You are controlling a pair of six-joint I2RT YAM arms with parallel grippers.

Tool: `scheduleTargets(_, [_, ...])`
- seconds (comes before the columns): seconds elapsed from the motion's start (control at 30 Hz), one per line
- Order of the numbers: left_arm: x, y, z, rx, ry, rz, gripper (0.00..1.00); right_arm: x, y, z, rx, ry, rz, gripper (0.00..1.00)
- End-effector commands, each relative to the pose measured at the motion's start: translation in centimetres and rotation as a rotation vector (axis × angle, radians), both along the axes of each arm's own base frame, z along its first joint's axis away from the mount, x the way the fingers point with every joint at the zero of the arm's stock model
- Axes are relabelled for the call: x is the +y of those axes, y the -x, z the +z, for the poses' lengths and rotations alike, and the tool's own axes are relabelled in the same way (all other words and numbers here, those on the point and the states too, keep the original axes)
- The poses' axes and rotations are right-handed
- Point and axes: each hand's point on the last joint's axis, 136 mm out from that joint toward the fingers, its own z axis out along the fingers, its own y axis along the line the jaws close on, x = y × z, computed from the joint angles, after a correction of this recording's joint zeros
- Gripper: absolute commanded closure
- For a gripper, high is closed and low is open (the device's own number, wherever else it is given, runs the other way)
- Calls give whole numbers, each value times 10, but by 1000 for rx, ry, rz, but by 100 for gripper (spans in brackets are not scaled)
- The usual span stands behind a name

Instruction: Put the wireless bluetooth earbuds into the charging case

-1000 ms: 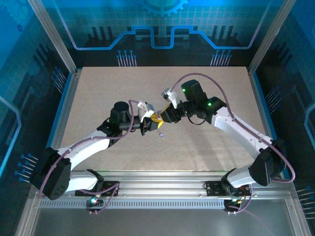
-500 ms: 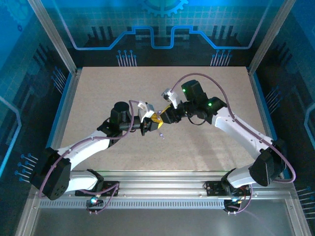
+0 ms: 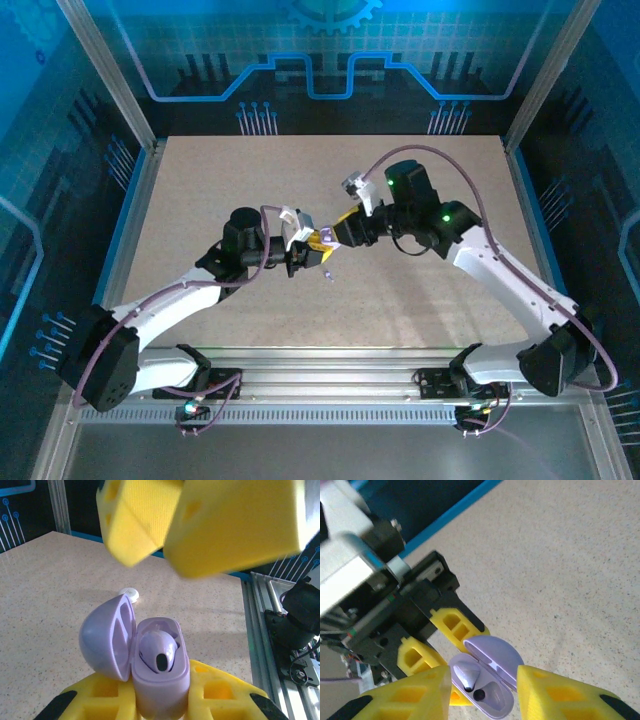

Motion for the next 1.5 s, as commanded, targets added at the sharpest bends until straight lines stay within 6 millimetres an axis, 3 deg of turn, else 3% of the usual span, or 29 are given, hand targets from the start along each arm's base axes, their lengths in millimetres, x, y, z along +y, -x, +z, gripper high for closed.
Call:
scheduleTargets(0.0, [-3, 8, 27, -97, 36, -41, 93, -9, 1, 13, 58, -87, -79, 62])
scheduleTargets(0.17, [-2, 8, 26, -98, 27, -39, 93, -2, 15, 10, 207, -199, -82, 67])
scheduleTargets(0.43, [-3, 7, 27, -100, 26, -38, 93, 5, 26, 1, 286, -241, -61, 71])
scheduleTargets(1.17, [-6, 9, 29, -95, 32, -44, 93, 16, 21, -12, 327, -221, -40, 76])
scheduleTargets(1.47, [-7, 8, 30, -97, 31, -46, 93, 21, 26, -8, 323, -228, 2, 76])
